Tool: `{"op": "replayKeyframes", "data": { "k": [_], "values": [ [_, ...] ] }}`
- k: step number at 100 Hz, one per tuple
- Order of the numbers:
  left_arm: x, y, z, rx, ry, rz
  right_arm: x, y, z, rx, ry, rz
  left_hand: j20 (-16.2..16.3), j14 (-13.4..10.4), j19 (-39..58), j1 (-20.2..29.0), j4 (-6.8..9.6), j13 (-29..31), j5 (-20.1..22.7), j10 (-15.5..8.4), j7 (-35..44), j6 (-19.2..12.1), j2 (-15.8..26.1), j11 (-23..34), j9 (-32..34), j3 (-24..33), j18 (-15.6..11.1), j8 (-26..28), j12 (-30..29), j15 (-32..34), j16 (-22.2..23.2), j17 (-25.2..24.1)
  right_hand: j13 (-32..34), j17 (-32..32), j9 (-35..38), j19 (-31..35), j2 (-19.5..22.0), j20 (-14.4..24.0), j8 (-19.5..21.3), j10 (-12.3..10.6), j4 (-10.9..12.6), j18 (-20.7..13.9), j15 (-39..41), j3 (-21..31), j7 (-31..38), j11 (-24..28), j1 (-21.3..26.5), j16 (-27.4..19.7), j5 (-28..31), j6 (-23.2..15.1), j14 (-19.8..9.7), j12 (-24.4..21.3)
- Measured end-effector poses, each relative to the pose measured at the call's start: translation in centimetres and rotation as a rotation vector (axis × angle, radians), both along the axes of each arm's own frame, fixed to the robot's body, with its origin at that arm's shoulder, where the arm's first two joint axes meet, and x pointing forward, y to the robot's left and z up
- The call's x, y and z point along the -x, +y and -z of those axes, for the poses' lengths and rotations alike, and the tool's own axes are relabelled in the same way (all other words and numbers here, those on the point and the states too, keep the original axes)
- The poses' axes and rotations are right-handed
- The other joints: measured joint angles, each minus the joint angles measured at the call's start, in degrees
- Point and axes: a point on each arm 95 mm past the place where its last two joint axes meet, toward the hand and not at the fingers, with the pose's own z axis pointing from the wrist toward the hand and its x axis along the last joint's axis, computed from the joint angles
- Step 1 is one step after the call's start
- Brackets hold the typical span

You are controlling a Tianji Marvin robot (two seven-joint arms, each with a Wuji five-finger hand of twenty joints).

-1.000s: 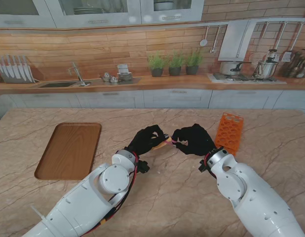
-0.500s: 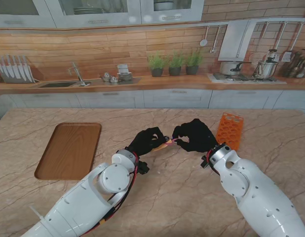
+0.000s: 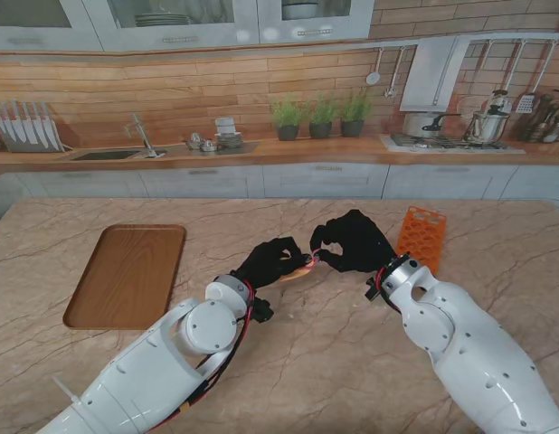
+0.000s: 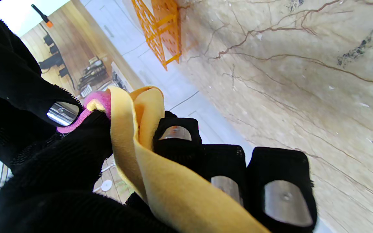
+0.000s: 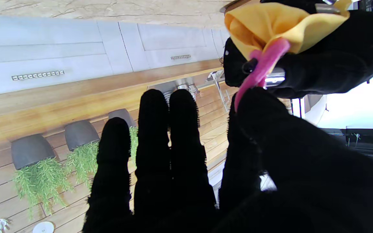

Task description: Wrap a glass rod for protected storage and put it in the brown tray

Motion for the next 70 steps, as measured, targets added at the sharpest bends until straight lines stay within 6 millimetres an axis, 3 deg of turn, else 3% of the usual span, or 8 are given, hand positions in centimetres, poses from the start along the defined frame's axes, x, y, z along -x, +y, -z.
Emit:
{"op": "replayKeyframes", "data": {
  "k": [70],
  "values": [
    [-0.05, 0.11, 0.01, 0.004, -0.019, -0.005, 0.25, -0.38, 0.20, 0.010, 0.025, 0.060, 0.4, 0.0, 0.0, 0.0, 0.00, 0.0, 0.0, 0.0, 0.0, 0.0, 0.0, 0.0, 0.0, 0.0, 0.0, 0.0, 0.0, 0.0, 0.0, 0.0, -0.5, -0.1, -0.1, 0.0, 0.0, 0.0, -0.1, 0.0, 0.0, 0.0, -0.2, 0.0, 0.0, 0.0, 0.0, 0.0, -0.5, -0.4, 0.0, 0.0]
  ]
}}
